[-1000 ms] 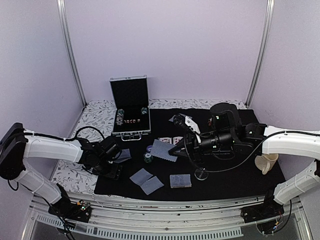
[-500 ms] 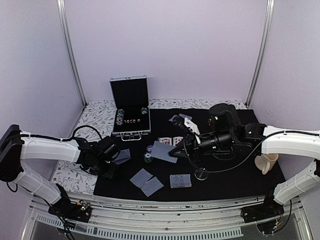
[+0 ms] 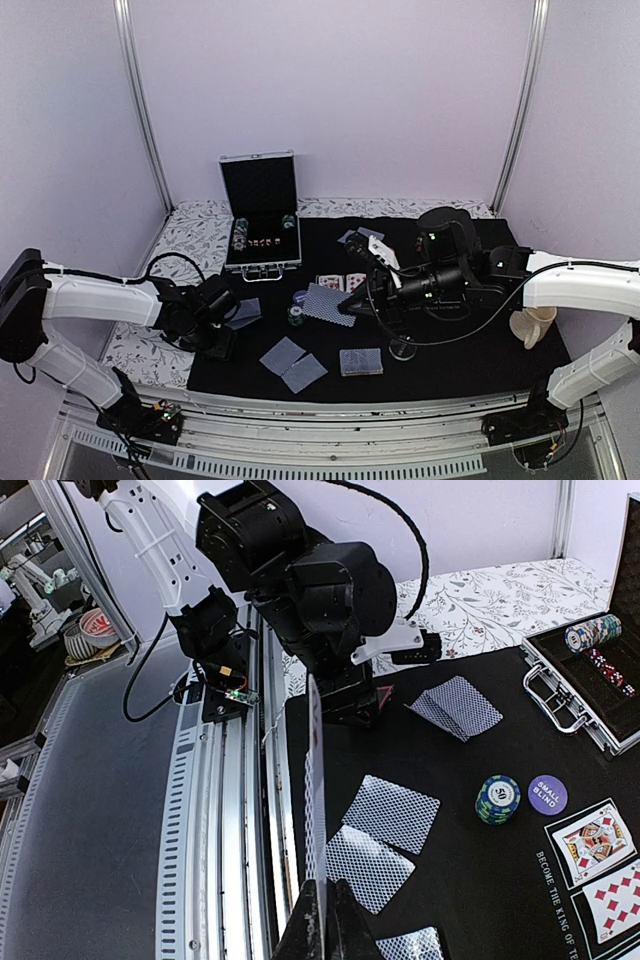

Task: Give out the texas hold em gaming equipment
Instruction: Pick up the all-in button from the poker table mat, then place the all-in button in the dealer area.

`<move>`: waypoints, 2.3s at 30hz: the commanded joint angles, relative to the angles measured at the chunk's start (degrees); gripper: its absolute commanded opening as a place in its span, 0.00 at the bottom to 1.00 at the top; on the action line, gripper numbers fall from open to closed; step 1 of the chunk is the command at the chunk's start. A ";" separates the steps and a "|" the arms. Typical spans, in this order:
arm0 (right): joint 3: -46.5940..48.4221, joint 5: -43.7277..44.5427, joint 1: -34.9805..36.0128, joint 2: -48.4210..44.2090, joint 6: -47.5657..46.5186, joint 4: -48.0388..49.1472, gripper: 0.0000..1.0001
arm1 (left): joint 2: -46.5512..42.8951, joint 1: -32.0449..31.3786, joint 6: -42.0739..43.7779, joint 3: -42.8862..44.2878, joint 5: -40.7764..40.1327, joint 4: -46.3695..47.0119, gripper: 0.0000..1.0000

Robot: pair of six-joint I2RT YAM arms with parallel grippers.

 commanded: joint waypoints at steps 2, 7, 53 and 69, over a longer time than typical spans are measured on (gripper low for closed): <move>1.49 -0.18 -0.23 -0.63 -0.58 -0.53 0.03 | 1.02 0.17 0.49 -1.69 0.46 0.96 0.54; 1.36 0.38 -0.22 -1.14 -0.39 -0.59 0.03 | -0.07 0.15 0.91 -0.72 0.12 -0.19 0.41; -9.55 20.41 -28.47 -18.99 21.69 -7.16 0.02 | 45.94 -14.79 29.61 59.05 13.67 1.58 0.32; -27.04 27.74 -28.58 -7.82 53.59 25.25 0.02 | 26.05 -13.77 29.09 52.40 10.42 4.12 0.93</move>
